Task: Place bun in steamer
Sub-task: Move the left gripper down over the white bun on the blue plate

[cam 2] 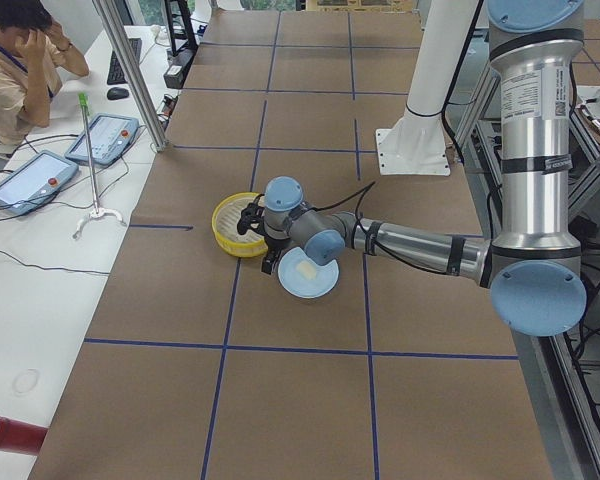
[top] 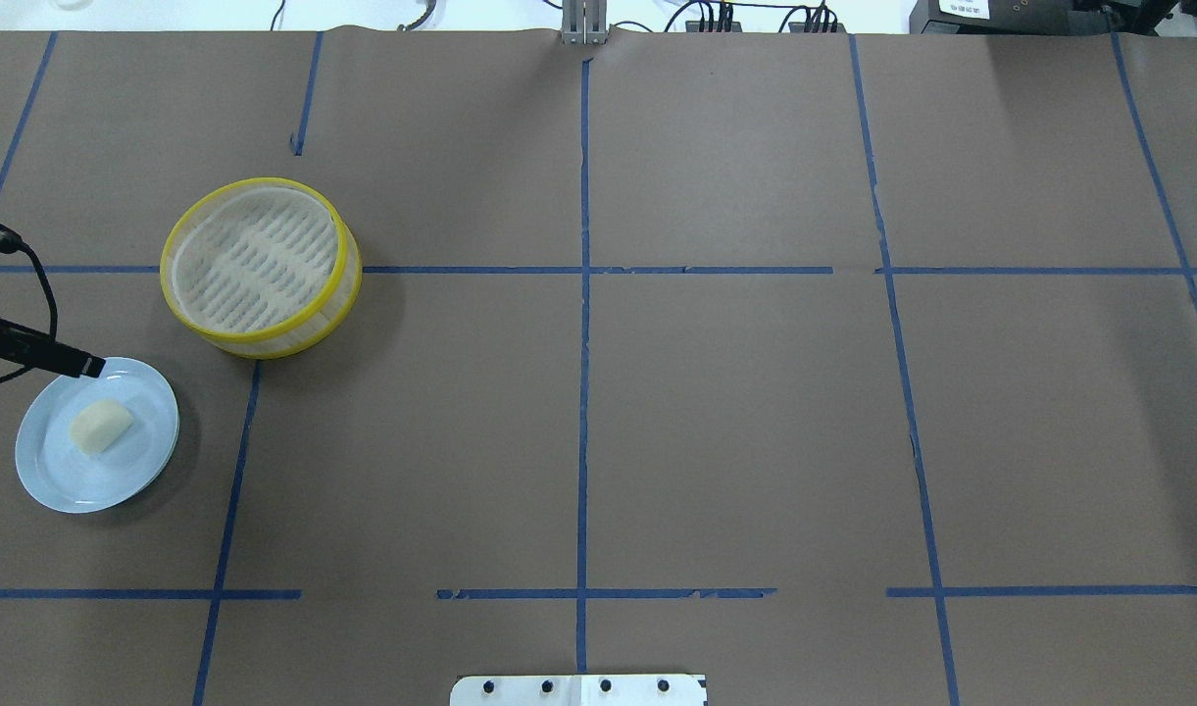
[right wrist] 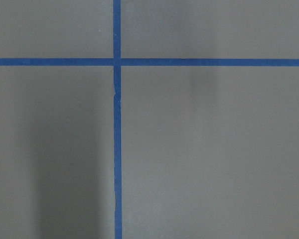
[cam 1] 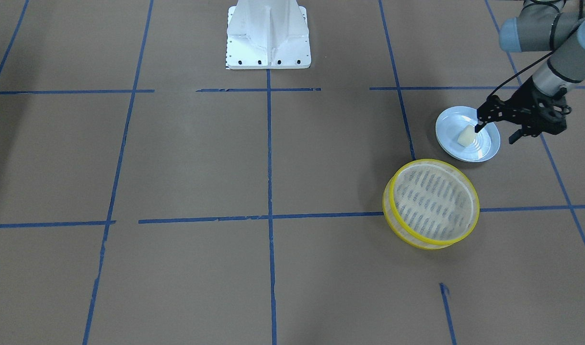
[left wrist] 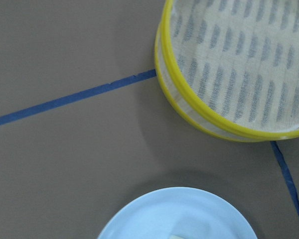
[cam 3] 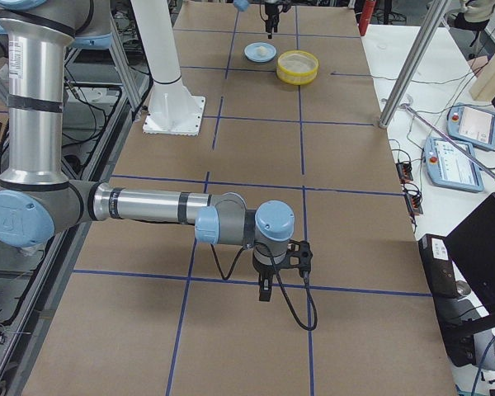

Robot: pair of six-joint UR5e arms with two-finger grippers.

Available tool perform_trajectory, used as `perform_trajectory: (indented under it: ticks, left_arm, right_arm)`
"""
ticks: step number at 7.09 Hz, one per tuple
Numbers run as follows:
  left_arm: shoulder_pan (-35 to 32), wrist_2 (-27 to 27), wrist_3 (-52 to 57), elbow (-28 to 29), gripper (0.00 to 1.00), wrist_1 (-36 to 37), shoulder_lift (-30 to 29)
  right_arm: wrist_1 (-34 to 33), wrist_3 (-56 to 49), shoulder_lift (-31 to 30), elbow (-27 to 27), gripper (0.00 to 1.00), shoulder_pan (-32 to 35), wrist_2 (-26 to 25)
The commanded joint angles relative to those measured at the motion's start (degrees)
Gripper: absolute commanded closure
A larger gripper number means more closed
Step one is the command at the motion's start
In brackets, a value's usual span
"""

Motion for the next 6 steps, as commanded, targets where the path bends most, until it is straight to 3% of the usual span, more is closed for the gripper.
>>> perform_trajectory:
  ticks: [1,6]
  left_arm:
    - [7.8,8.1,-2.8,-0.1,0.04,-4.9,2.3]
    - [10.5,10.1,-2.3,1.8,0.12,-4.2,2.6]
  right_arm:
    - [0.1,0.0,0.0,0.0,0.00,0.0,0.0]
    - [0.0,0.0,0.0,0.0,0.00,0.0,0.0]
